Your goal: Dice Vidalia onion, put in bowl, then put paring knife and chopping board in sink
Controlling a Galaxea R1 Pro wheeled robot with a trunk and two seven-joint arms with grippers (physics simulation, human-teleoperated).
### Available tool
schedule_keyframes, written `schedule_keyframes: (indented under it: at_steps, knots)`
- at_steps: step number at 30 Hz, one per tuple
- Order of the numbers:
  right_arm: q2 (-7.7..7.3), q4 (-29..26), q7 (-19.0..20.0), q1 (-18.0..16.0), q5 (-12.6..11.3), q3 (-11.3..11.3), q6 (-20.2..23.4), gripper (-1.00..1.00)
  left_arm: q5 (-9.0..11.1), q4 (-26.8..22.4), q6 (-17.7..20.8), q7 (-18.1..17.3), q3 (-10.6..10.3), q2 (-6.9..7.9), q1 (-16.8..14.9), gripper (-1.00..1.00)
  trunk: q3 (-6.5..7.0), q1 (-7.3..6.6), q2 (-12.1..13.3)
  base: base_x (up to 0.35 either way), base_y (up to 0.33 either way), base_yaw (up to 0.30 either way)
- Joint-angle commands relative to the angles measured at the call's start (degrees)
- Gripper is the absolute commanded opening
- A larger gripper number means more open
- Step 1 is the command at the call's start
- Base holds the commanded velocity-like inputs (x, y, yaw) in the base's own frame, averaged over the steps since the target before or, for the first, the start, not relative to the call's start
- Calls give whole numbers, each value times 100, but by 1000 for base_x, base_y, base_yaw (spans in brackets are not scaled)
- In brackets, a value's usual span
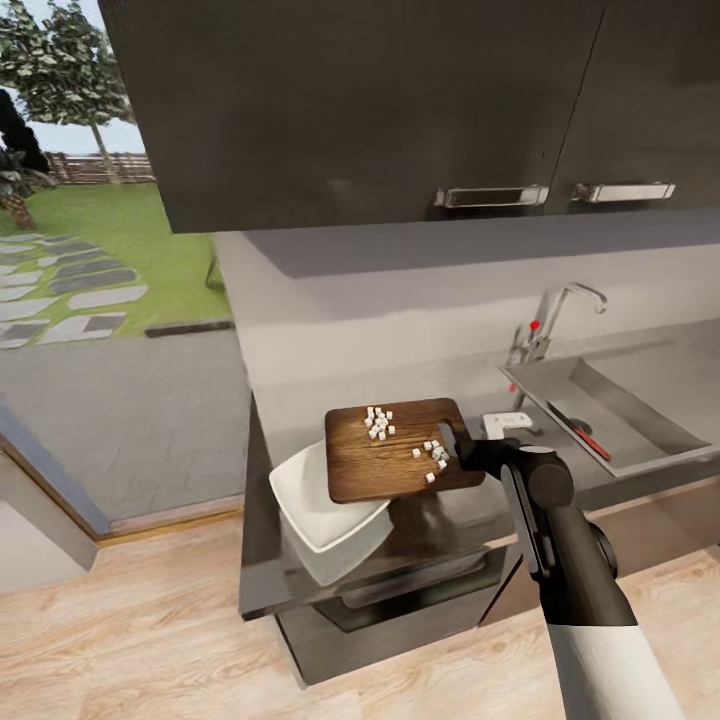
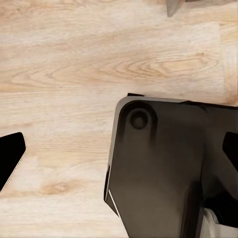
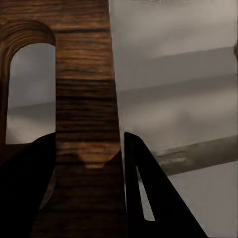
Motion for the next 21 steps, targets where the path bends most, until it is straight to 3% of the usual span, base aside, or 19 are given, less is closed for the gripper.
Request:
schedule_keyframes:
  at_steps: [1,15,21]
  knots:
    - [3,-7,40,-6,47,0,29,-100,54,4,-20,46,-38,10,-1,100,-1,4,-11,0,180,0]
    - [3,17,36,-6,60,0,31,-100,54,39,-20,46,-38,-59,-1,100,125,4,-11,0,17,0]
    - [3,286,36,-6,80,-12,23,-100,46,110,-12,46,-38,-60,0,100,162,4,-11,0,0,0]
